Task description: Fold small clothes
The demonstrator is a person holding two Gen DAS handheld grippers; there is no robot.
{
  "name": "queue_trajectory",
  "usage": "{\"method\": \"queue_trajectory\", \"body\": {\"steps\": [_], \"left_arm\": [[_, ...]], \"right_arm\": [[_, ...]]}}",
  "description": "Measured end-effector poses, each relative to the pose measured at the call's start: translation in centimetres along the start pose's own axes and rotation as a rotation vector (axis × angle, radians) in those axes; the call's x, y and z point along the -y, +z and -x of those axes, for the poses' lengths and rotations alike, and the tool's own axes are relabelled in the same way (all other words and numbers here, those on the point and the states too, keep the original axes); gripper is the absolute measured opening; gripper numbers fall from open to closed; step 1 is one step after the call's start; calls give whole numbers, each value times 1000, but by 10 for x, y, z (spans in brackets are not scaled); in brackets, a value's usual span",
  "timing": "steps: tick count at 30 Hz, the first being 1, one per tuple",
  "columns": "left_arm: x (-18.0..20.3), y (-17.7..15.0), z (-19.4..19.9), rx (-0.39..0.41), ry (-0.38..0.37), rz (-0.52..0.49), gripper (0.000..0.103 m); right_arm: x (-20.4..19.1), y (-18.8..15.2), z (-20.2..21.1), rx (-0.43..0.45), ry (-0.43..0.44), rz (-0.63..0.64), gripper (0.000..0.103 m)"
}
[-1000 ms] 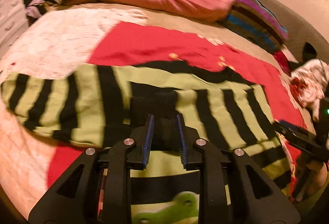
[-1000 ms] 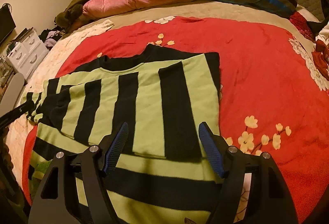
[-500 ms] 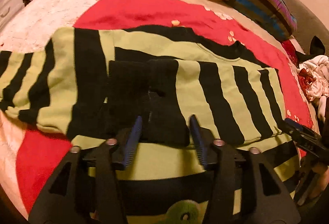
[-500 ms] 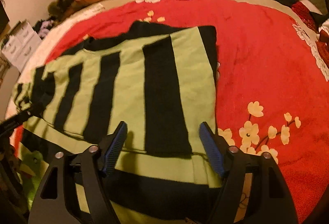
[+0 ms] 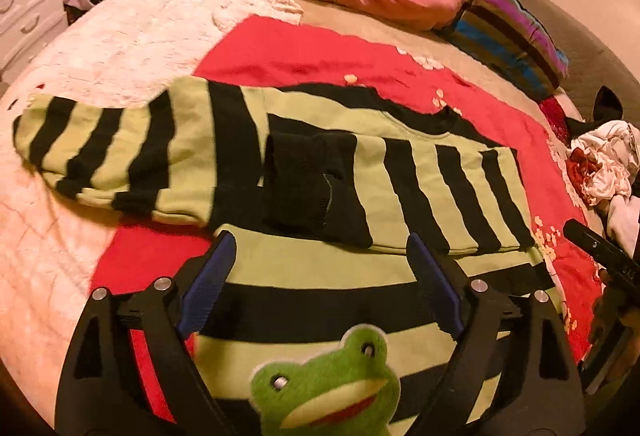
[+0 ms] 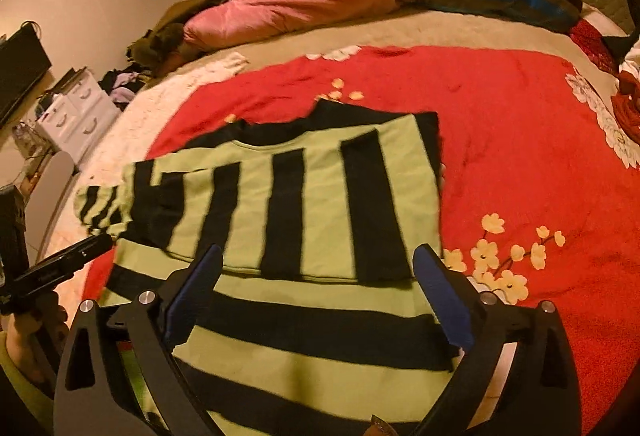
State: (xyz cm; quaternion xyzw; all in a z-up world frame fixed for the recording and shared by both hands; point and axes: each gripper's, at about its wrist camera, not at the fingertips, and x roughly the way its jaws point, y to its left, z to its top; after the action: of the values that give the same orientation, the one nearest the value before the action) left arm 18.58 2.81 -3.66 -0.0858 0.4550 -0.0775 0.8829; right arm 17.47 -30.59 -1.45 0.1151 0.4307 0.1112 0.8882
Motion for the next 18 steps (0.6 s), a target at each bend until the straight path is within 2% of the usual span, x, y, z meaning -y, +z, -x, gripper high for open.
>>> {"method": "queue_trajectory", "body": {"steps": [2, 3, 5, 11, 18], "left_arm": [[-4, 0, 10, 16, 4, 8, 81], [-6, 0, 13, 19, 5, 13, 88], [-10, -1, 22, 30, 5, 19, 93], [-36, -5, 41, 51, 19, 72, 93], [-99, -14, 55, 68, 64, 212, 93]], "right_arm": [[-10, 1, 3, 6, 13, 17, 97], [-17, 2, 6, 10, 21, 30, 97], [-28, 2, 9, 14, 32, 52, 97], [-65, -5, 9, -8, 59, 120, 99], [-116, -25, -9, -70, 109, 209, 99]]}}
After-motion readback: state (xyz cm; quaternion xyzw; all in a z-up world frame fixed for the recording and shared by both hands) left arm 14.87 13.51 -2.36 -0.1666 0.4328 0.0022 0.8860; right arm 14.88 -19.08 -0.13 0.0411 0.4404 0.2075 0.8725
